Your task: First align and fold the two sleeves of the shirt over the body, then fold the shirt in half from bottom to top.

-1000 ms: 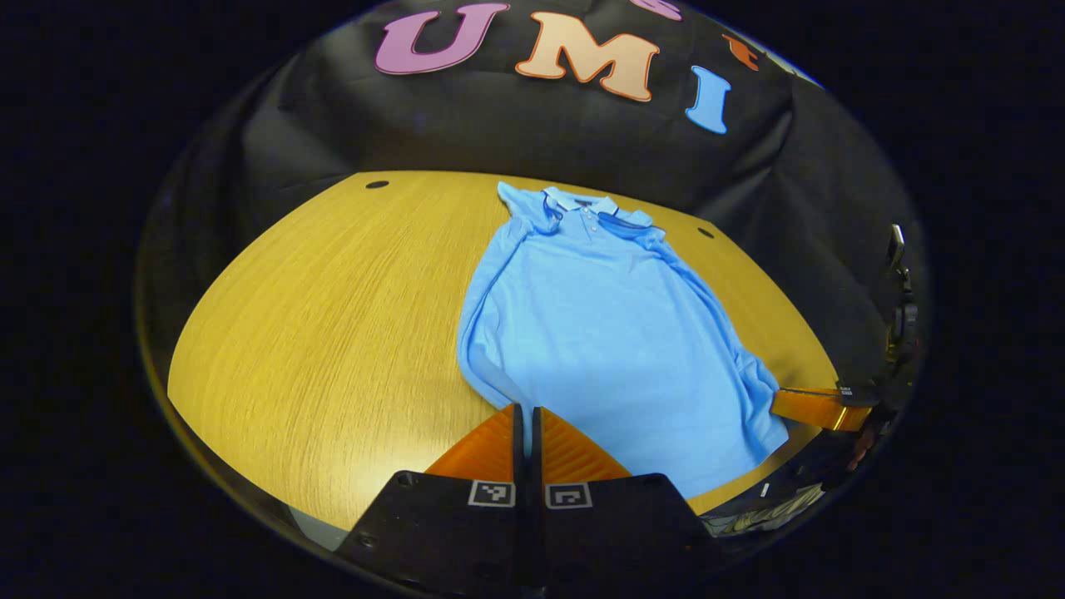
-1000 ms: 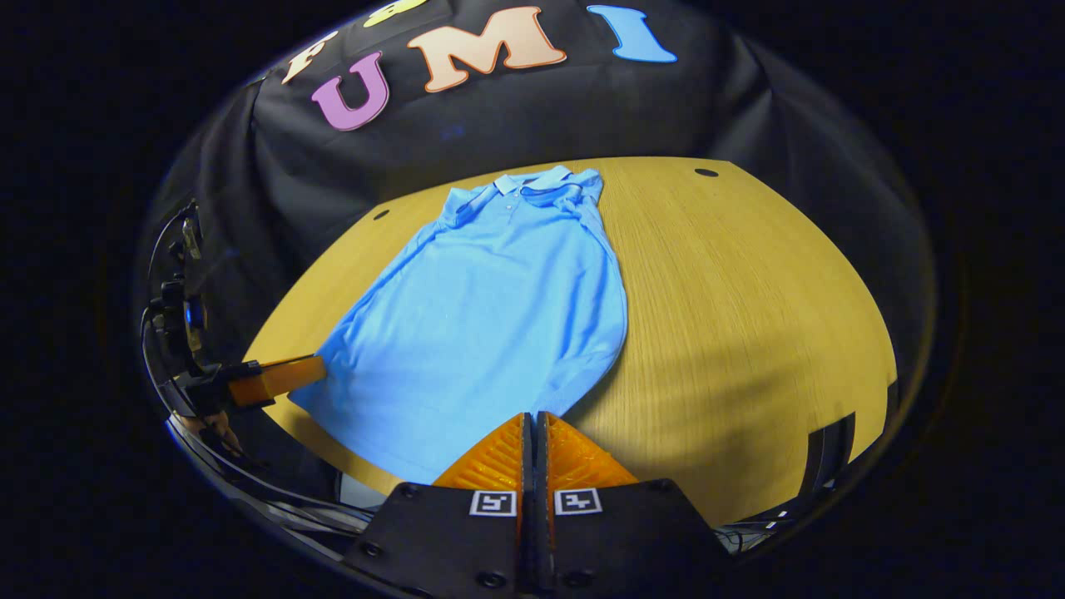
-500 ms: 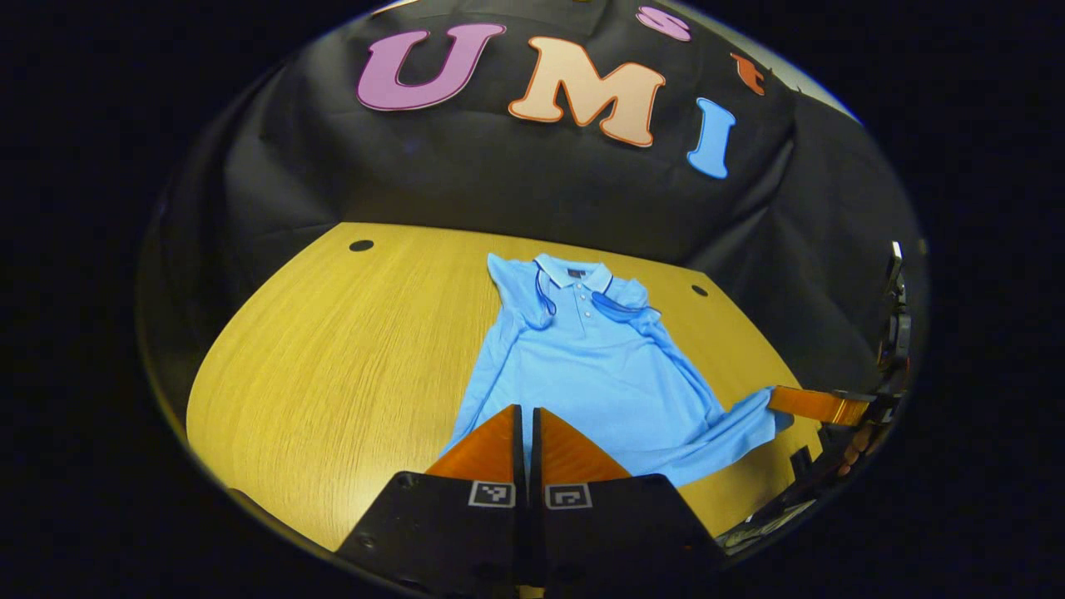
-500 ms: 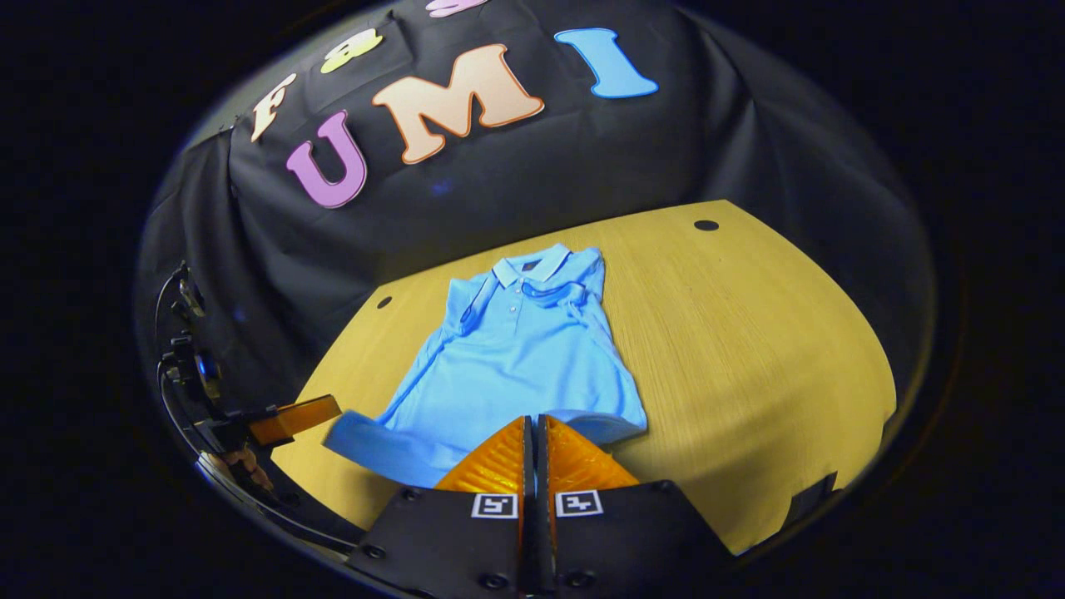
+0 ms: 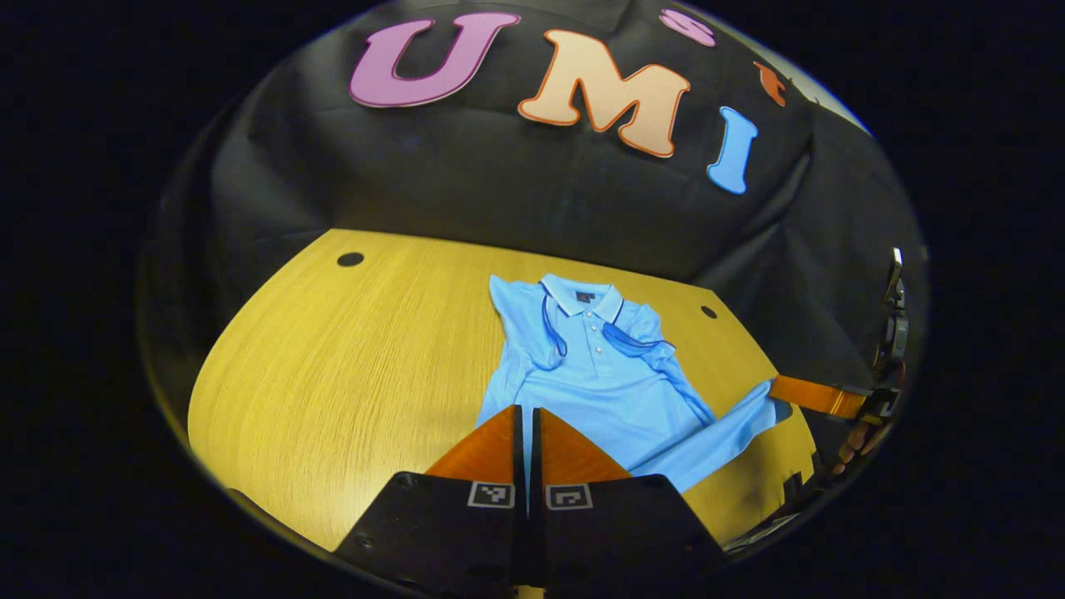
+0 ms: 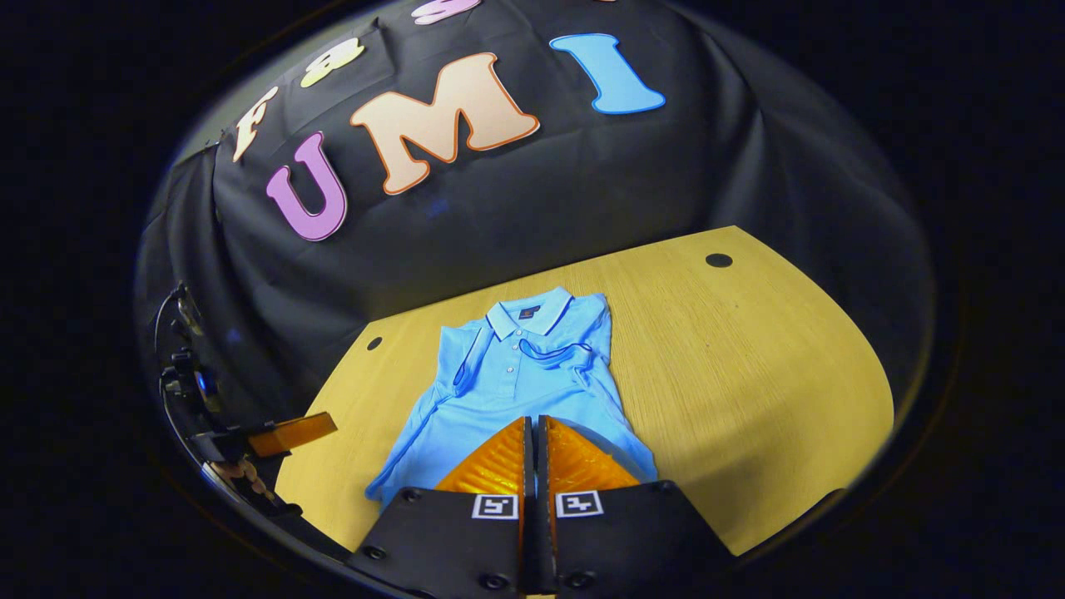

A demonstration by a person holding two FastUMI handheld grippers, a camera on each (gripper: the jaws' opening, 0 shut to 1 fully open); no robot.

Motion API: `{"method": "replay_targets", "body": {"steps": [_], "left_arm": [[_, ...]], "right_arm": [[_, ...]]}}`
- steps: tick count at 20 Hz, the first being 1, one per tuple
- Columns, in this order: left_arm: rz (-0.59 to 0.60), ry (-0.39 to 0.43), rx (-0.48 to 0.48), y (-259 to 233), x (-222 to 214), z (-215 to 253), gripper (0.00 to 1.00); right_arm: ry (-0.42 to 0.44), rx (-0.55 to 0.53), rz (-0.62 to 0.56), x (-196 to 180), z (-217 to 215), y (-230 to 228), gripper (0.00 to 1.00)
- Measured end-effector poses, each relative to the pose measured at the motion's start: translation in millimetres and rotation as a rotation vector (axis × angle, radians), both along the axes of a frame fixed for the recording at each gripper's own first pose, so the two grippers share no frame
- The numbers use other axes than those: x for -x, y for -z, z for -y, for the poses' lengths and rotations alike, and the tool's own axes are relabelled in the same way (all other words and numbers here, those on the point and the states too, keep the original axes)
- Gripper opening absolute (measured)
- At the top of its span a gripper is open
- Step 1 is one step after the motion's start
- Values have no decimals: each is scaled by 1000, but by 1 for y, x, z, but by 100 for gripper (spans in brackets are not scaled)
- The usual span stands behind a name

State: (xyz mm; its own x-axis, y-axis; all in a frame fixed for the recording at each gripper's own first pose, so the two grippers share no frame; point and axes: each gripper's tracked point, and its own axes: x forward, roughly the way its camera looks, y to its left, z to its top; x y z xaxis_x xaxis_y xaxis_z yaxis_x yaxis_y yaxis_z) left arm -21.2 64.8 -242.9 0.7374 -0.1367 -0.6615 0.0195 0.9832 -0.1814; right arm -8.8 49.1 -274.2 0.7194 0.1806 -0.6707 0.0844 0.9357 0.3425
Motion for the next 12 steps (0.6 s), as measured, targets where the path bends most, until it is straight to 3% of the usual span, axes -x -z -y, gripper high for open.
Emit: {"method": "replay_targets", "body": {"steps": [1, 4, 6, 8, 12], "left_arm": [[-26, 1, 0, 6, 11, -2, 0], [-77, 21, -2, 29, 47, 7, 71], [-100, 37, -26, 44, 64, 12, 75], [-142, 38, -27, 61, 80, 19, 94], [-218, 4, -23, 94, 99, 21, 99]], "right_arm": [[-10, 6, -1, 2, -1, 1, 2], [-24, 10, -7, 10, -4, 5, 2], [-29, 8, -14, 16, -5, 8, 2], [-36, 10, -20, 23, -5, 10, 2], [-42, 12, -23, 31, -3, 9, 2]]}}
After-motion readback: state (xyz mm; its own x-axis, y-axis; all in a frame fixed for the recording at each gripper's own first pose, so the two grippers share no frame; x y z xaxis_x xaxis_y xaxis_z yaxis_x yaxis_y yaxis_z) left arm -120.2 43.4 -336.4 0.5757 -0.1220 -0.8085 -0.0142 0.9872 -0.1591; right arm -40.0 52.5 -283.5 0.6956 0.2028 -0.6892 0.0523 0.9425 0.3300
